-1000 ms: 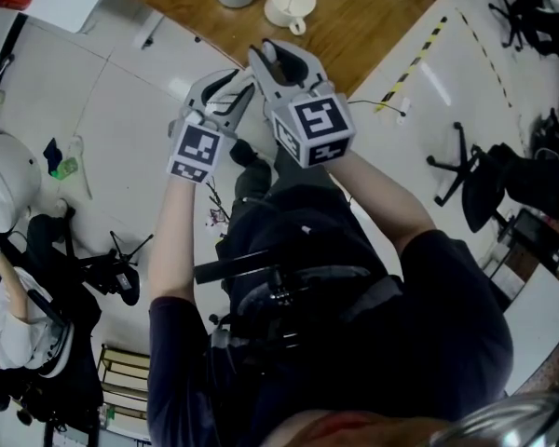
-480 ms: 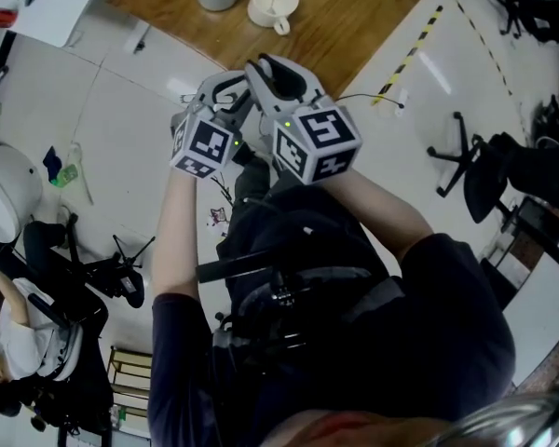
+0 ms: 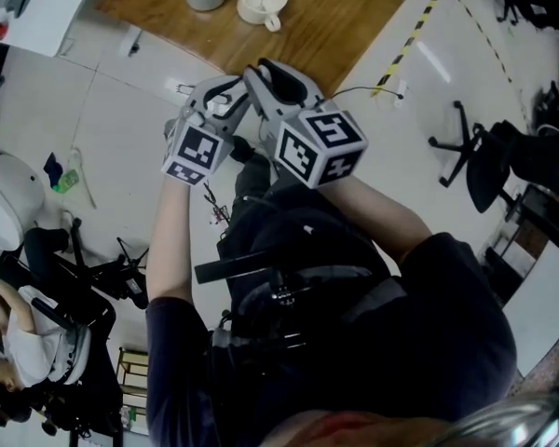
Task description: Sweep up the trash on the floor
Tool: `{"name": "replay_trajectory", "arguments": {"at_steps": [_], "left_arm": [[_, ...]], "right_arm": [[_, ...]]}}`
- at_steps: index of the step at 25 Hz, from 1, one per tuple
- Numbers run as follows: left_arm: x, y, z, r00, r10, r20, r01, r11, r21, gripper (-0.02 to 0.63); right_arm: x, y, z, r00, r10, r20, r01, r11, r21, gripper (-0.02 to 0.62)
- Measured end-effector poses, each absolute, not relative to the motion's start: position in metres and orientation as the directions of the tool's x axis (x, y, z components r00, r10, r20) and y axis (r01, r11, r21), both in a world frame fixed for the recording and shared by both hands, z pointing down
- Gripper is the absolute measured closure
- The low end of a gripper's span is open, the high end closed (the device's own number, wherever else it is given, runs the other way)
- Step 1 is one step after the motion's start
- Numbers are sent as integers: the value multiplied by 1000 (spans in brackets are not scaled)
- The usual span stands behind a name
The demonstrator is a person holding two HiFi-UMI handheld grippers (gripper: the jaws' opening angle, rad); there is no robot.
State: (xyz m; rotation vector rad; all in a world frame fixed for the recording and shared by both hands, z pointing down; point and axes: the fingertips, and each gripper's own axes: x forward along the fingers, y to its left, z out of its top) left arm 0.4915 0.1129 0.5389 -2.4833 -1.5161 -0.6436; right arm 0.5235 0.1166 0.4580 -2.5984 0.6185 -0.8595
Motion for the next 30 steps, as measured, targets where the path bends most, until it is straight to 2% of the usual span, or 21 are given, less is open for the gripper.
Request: {"name": "replay_trajectory", "arguments": {"at_steps": [3,6,9,10,13,20,24,27,30], "left_arm": [[484,101,551,526,732,432,781,-617,95,494],[476,92,559,583,696,420,711,-687,151,507],[476,99,551,577,708,407,732,-670,129,511],[476,101,551,572,708,415,739,-664,115,540],[481,101,552,573,700,426,737,-668,106,577],[485,100,555,556,727,404,726,-661,191,577],[488,96,553,549,738,393,722,-655,221,577],[490,93,552,537,747,392,727,-645,234,577],[490,89,550,535,754,380,718,-644,266,572]], "right_arm": [[518,121,460,723,-490,487,-280,-852,-443,494],[517,122,461,717,-491,495,-285,-854,-435,493],[518,120,461,713,-496,496,-306,-856,-416,493],[518,120,461,711,-499,496,-313,-856,-411,492],[518,115,461,707,-505,495,-343,-857,-385,491],[520,111,461,685,-529,501,-459,-847,-267,471],[515,114,443,693,-581,427,-552,-809,-204,396],[517,122,428,708,-593,383,-602,-791,-110,391],[514,122,430,679,-617,397,-633,-767,-110,388]]}}
